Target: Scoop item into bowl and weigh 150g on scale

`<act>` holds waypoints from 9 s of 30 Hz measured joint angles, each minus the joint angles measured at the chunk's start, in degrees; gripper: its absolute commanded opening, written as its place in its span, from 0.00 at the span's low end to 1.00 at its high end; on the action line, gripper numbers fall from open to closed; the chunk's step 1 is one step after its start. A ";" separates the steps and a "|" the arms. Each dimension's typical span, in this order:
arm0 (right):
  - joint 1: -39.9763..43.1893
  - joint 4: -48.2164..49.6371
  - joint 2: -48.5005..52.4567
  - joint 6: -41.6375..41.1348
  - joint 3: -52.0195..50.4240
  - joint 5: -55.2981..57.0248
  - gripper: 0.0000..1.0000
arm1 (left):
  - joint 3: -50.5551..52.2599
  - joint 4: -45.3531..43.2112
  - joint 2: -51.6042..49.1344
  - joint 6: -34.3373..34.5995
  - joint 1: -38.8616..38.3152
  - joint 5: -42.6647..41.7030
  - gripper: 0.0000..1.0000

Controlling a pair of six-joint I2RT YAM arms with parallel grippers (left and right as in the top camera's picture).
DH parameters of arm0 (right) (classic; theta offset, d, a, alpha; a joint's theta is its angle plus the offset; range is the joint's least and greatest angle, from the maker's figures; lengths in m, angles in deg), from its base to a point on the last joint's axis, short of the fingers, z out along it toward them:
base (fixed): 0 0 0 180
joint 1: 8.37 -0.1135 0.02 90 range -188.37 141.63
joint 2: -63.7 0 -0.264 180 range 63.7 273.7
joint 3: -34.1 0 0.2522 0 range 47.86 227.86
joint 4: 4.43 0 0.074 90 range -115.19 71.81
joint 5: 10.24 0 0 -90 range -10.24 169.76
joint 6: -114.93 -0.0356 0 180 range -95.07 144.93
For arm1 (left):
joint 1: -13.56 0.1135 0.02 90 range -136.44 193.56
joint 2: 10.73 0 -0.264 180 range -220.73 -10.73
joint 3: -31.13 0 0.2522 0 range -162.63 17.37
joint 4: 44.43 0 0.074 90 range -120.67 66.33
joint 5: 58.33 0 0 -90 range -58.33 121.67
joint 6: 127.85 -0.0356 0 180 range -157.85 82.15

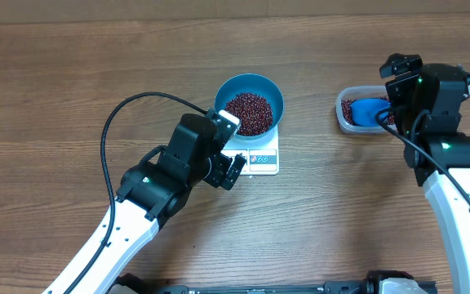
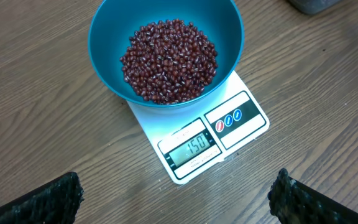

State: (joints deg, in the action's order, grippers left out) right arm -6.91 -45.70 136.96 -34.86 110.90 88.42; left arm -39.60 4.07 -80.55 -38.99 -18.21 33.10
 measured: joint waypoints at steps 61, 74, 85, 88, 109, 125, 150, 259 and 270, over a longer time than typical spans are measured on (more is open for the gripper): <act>0.02 -32.09 -8.61 46.25 1.18 -7.19 1.00 | 0.00 0.00 0.00 0.00 0.00 0.02 1.00; 0.02 -32.11 -12.13 49.33 1.18 -5.84 1.00 | 0.00 0.00 0.00 0.00 0.00 0.02 1.00; 0.02 -32.13 -12.13 49.35 1.18 -5.66 1.00 | 0.00 0.00 0.00 0.00 0.00 0.02 1.00; 0.00 -32.11 -12.13 49.35 1.18 -5.64 1.00 | 0.00 0.00 0.00 0.00 0.00 0.02 0.99; 0.02 -32.11 -12.13 49.35 1.18 -5.64 1.00 | 0.00 0.00 0.00 0.00 0.00 0.02 1.00; 0.02 -32.11 -12.13 49.35 1.18 -5.64 1.00 | 0.00 0.00 0.00 0.00 0.00 0.00 0.99; 0.02 -32.13 -12.13 49.35 1.18 -5.64 1.00 | 0.00 0.00 0.00 0.00 0.00 0.02 1.00; 0.02 -32.13 -12.13 49.37 1.18 -5.66 1.00 | 0.04 -2.54 -20.22 13.75 0.00 -6.38 1.00; 0.00 -32.11 -12.13 49.37 1.18 -5.64 1.00 | 0.04 -2.54 -20.22 15.85 0.00 -6.38 1.00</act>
State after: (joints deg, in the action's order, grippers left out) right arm -6.91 -77.81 124.83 14.51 112.08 82.78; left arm -39.55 1.54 -100.77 -23.15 -18.21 26.72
